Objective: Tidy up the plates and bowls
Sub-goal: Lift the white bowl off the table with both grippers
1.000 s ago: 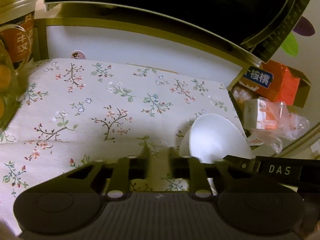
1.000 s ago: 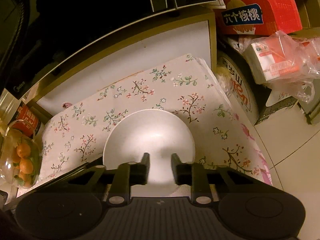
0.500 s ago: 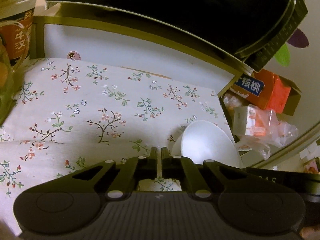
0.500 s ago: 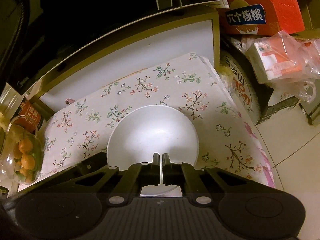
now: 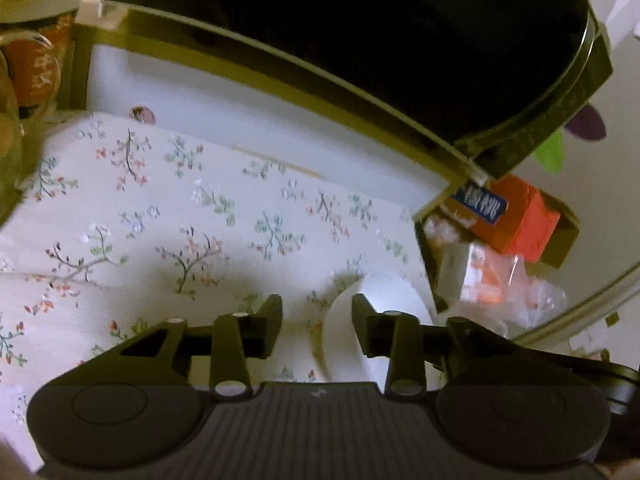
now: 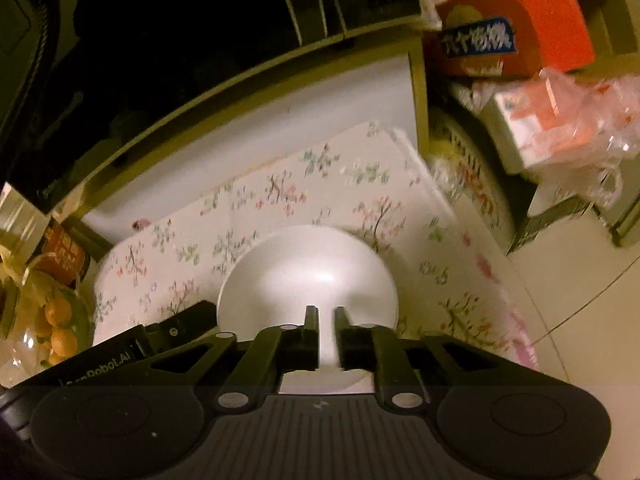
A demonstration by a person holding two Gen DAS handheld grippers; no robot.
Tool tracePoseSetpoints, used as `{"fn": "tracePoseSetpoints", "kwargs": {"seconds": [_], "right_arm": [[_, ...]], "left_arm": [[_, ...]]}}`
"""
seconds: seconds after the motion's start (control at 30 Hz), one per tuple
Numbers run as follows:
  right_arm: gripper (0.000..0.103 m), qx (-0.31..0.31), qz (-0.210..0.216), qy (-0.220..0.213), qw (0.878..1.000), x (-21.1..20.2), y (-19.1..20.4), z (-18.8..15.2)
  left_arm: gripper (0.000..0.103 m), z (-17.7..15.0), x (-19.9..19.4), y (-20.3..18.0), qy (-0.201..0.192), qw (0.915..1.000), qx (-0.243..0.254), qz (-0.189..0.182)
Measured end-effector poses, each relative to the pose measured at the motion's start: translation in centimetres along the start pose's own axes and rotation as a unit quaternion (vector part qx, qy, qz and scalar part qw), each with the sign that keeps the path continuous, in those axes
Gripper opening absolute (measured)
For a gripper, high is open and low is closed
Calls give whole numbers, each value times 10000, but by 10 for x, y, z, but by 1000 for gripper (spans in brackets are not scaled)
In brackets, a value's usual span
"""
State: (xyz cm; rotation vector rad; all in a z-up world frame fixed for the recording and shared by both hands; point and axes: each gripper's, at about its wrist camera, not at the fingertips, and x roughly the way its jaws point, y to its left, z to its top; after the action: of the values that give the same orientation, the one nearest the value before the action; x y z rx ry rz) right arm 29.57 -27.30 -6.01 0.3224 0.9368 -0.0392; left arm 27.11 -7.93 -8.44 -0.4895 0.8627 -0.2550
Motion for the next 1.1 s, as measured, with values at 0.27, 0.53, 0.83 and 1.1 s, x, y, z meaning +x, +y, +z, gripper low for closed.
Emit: {"fn": "tracePoseSetpoints", "kwargs": {"seconds": [0.27,0.53,0.83,1.1], "right_arm": [[31,16,-388,-54,9992,0,-15,2],[7,-158,-596,82,9981,6,-11,-4],[6,-196,-562,34,9982,-2,-7,-5],[6,-419,-368,-171,9983,-22,8,-7]], "left_arm": [[33,-12,7,-19,70,9989,442,-104],[6,-13,8,-17,144,9980,608,90],[5,-18,-5,-26,49,9966,761,308],[5,-17,-30,-28,-115,9947,837,593]]}}
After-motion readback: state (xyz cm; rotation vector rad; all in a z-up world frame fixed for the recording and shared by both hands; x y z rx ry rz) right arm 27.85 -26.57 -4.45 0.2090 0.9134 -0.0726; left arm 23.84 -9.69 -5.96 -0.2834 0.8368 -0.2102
